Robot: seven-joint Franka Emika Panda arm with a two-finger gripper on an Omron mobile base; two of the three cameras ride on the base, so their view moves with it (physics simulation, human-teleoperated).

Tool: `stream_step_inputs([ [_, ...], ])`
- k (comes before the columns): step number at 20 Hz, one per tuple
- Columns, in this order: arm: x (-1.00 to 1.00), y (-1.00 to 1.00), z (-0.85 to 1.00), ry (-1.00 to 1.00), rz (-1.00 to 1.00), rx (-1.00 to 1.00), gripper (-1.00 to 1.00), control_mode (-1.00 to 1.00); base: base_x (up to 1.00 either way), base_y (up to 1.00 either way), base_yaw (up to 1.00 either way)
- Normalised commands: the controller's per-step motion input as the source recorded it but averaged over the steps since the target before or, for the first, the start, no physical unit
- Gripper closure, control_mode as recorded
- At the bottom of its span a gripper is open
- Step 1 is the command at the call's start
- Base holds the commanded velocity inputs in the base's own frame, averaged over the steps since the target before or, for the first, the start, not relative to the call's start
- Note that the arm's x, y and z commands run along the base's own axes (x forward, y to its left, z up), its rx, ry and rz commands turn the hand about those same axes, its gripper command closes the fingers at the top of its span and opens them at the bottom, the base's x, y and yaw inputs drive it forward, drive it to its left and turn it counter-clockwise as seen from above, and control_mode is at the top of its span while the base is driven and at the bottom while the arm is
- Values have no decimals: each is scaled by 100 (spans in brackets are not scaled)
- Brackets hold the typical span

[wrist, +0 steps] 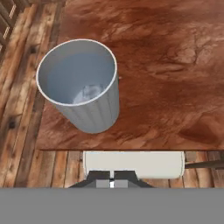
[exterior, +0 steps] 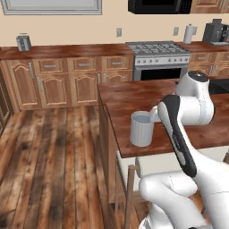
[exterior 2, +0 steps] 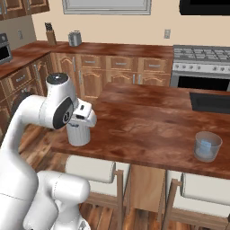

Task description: There are four ice cubes in the ice bowl. Place two ice cubes in each glass of water.

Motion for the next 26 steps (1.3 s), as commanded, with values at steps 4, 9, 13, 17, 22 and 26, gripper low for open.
stream_step_inputs([
  [4, -69, 11, 0, 0, 0, -4, -100, -100, 0, 0, 0],
  [9, -48, 0, 0, 0, 0, 0, -100, -100, 0, 0, 0],
  [13, -1, 0, 0, -1, 0, 0, -100, -100, 0, 0, 0],
  [17, 0, 0, 0, 0, 0, 0, -100, -100, 0, 0, 0],
  [22, 0, 0, 0, 0, 0, 0, -100, -100, 0, 0, 0],
  [26, 0, 0, 0, 0, 0, 0, -100, 100, -1, -2, 0],
])
